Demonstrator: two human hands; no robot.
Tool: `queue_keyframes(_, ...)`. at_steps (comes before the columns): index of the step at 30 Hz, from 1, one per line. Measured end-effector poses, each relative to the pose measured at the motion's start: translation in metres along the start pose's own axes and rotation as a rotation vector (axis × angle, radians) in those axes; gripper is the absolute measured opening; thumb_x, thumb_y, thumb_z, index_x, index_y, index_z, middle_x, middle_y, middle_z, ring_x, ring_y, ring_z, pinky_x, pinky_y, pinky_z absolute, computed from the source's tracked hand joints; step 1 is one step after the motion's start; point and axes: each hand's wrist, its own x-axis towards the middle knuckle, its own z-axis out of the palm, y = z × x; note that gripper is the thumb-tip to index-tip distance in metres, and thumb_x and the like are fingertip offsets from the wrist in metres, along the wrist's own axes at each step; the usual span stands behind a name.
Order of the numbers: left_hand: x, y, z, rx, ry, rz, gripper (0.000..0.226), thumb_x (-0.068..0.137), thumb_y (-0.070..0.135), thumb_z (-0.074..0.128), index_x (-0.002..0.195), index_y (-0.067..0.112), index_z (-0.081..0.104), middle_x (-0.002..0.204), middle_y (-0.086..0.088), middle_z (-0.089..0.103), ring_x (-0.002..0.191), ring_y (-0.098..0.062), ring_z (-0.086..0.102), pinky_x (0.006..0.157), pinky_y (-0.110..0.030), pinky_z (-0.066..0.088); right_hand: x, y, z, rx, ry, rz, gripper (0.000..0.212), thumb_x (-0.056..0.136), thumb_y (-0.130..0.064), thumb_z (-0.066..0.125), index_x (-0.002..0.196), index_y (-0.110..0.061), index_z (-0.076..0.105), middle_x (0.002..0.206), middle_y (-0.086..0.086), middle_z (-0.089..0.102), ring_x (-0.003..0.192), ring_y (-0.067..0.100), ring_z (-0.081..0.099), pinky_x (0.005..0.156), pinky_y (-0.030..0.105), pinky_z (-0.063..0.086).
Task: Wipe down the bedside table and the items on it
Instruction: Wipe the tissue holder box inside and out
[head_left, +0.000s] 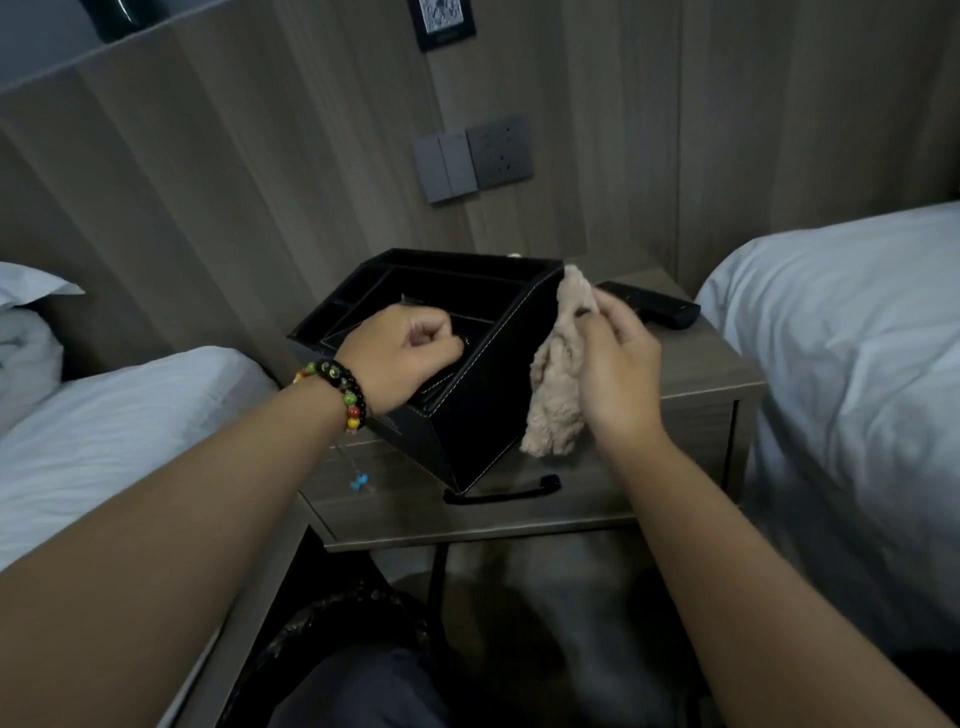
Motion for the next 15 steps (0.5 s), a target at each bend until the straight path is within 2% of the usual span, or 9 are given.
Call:
queue_keyframes(3, 0.000, 0.008, -0.009, 0.211, -0.032, -0.069, 0.028, 0.078, 0.049, 0.054, 0.083, 0.021, 0.054, 0.070, 0.004, 0.056, 0.062, -0.013, 0.050, 0.063, -0.028, 0.042, -0.011, -0.001, -0.002, -0.033, -0.003, -0.007, 0.028, 0.087, -0.026, 0.049, 0.106, -0.033, 0.069, 0.102, -0.010, 0.071, 0.100, 0.009, 0.064, 0.094, 0.042, 0.051)
queue_keyframes(5, 0.003, 0.016, -0.015, 0.407, 0.013, -0.118, 0.032, 0.087, 0.043, 0.055, 0.110, 0.022, 0.050, 0.090, 0.007, 0.061, 0.079, -0.011, 0.058, 0.076, -0.032, 0.050, -0.012, -0.007, -0.005, -0.016, -0.020, 0.017, 0.026, 0.090, -0.024, 0.050, 0.103, -0.033, 0.069, 0.099, -0.010, 0.071, 0.098, 0.008, 0.065, 0.091, 0.039, 0.053)
queue_keyframes(7, 0.009, 0.033, -0.012, 0.487, 0.109, -0.180, 0.042, 0.091, 0.045, 0.049, 0.126, 0.023, 0.045, 0.116, 0.000, 0.058, 0.103, -0.019, 0.057, 0.093, -0.037, 0.047, -0.014, -0.015, -0.008, 0.057, -0.050, 0.085, 0.027, 0.092, -0.016, 0.049, 0.101, -0.028, 0.071, 0.095, -0.005, 0.073, 0.096, 0.013, 0.068, 0.085, 0.033, 0.053)
queue_keyframes(9, 0.019, 0.054, 0.000, 0.374, 0.125, -0.329, 0.050, 0.094, 0.050, 0.039, 0.135, 0.022, 0.043, 0.138, -0.013, 0.041, 0.123, -0.029, 0.046, 0.105, -0.035, 0.036, -0.021, -0.023, -0.012, 0.123, -0.107, 0.155, 0.028, 0.093, -0.011, 0.047, 0.103, -0.019, 0.071, 0.095, 0.003, 0.074, 0.097, 0.020, 0.068, 0.081, 0.031, 0.053)
queue_keyframes(10, 0.024, 0.065, 0.007, 0.291, 0.112, -0.417, 0.055, 0.094, 0.053, 0.035, 0.139, 0.021, 0.041, 0.145, -0.017, 0.031, 0.129, -0.032, 0.040, 0.107, -0.035, 0.031, -0.026, -0.026, -0.014, 0.108, -0.142, 0.174, 0.028, 0.093, -0.011, 0.046, 0.104, -0.018, 0.071, 0.097, 0.005, 0.074, 0.098, 0.020, 0.068, 0.082, 0.031, 0.053)
queue_keyframes(12, 0.028, 0.080, 0.022, 0.209, 0.100, -0.528, 0.068, 0.093, 0.061, 0.027, 0.146, 0.018, 0.031, 0.152, -0.020, 0.014, 0.132, -0.036, 0.035, 0.105, -0.035, 0.031, -0.035, -0.030, -0.021, 0.059, -0.222, 0.197, 0.029, 0.093, -0.010, 0.047, 0.106, -0.020, 0.071, 0.097, 0.004, 0.074, 0.095, 0.017, 0.069, 0.081, 0.029, 0.054)
queue_keyframes(15, 0.025, 0.081, 0.031, 0.274, 0.128, -0.550, 0.069, 0.094, 0.060, 0.024, 0.148, 0.016, 0.027, 0.150, -0.019, 0.017, 0.124, -0.038, 0.043, 0.086, -0.033, 0.035, -0.045, -0.035, -0.036, 0.084, -0.292, 0.275, 0.027, 0.093, -0.009, 0.048, 0.101, -0.017, 0.073, 0.093, 0.010, 0.074, 0.085, 0.018, 0.069, 0.073, 0.028, 0.054)
